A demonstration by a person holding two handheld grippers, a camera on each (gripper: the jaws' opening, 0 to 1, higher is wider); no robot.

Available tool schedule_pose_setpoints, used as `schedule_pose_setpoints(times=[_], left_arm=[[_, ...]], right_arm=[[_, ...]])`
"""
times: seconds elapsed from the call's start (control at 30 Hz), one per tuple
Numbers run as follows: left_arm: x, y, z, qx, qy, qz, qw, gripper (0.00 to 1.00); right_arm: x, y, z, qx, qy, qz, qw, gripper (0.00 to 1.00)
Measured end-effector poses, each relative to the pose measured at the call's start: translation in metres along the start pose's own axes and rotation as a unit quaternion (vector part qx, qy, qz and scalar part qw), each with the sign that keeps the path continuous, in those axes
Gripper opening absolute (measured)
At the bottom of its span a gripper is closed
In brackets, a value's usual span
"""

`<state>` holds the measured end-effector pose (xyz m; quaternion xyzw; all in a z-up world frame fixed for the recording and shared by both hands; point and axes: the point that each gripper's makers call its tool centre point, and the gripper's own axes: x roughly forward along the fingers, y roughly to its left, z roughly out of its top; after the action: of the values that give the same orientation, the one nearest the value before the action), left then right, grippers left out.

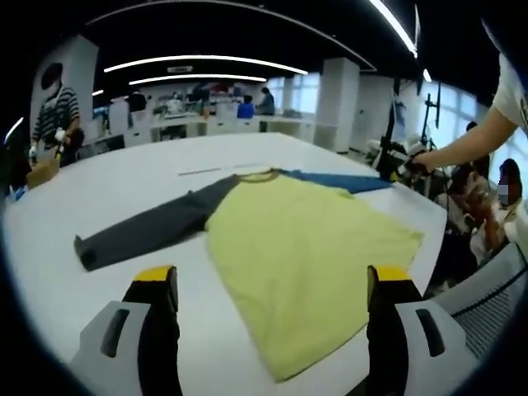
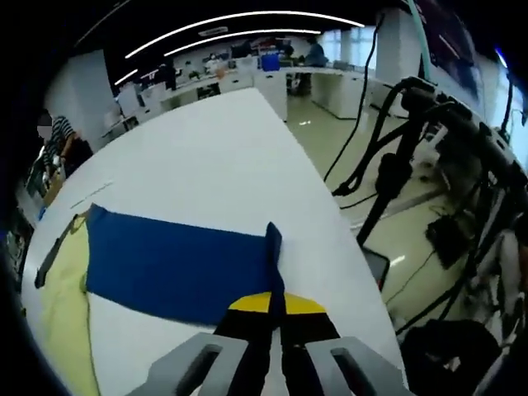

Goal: Fold the garment on the visible template until the final outline fits inside the template.

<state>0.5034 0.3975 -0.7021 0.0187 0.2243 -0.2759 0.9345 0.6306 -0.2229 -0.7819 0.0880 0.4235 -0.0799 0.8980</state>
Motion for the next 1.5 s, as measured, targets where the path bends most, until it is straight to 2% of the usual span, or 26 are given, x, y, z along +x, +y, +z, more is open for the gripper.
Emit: schedule_pose_setpoints(times=[0.1,0.17,0.27,0.5,0.9,0.97,1.07,1.2,1.37,1.47,1.5], left_arm=[[0.000,0.000,0.000,0.002,0.001,-0.001,1.0000,0.92],[0.000,0.000,0.000,0.003,0.001,-0.002,1.0000,0.92],[0.001,0.000,0.000,0.003,0.004,-0.003,1.0000,0.91],[0.003,-0.003,0.001,0.007,0.007,-0.006,0.9999,0.90],[-0.001,0.000,0.003,0.013,0.011,0.002,0.9999,0.90],[-0.001,0.001,0.003,0.013,0.011,0.004,0.9998,0.90],[-0.002,-0.001,0.003,0.016,0.015,0.005,0.9998,0.90],[-0.003,-0.003,0.004,0.019,0.013,0.004,0.9997,0.91],[-0.004,-0.002,0.002,0.022,0.015,0.005,0.9996,0.92],[-0.005,-0.001,0.001,0.022,0.015,0.008,0.9996,0.92],[-0.005,0.000,0.001,0.022,0.014,0.008,0.9996,0.93]], right_arm=[[0.003,-0.008,-0.002,-0.014,0.006,-0.005,0.9999,0.00],[0.004,-0.007,-0.003,-0.020,0.004,0.005,0.9998,0.00],[0.004,-0.003,-0.005,-0.021,0.005,0.018,0.9996,0.08],[0.009,-0.008,-0.006,-0.055,0.008,0.007,0.9984,0.18],[0.013,0.005,-0.004,-0.084,0.008,0.013,0.9964,0.15],[0.011,0.009,-0.005,-0.081,0.008,0.014,0.9966,0.12],[0.012,0.016,-0.005,-0.097,0.014,0.027,0.9948,0.00],[0.013,0.016,-0.004,-0.098,0.020,0.024,0.9947,0.00],[0.008,0.013,-0.009,-0.042,0.038,0.029,0.9980,0.00],[0.006,0.011,-0.010,-0.037,0.046,0.028,0.9978,0.00],[0.005,0.011,-0.012,-0.048,0.053,0.028,0.9970,0.00]])
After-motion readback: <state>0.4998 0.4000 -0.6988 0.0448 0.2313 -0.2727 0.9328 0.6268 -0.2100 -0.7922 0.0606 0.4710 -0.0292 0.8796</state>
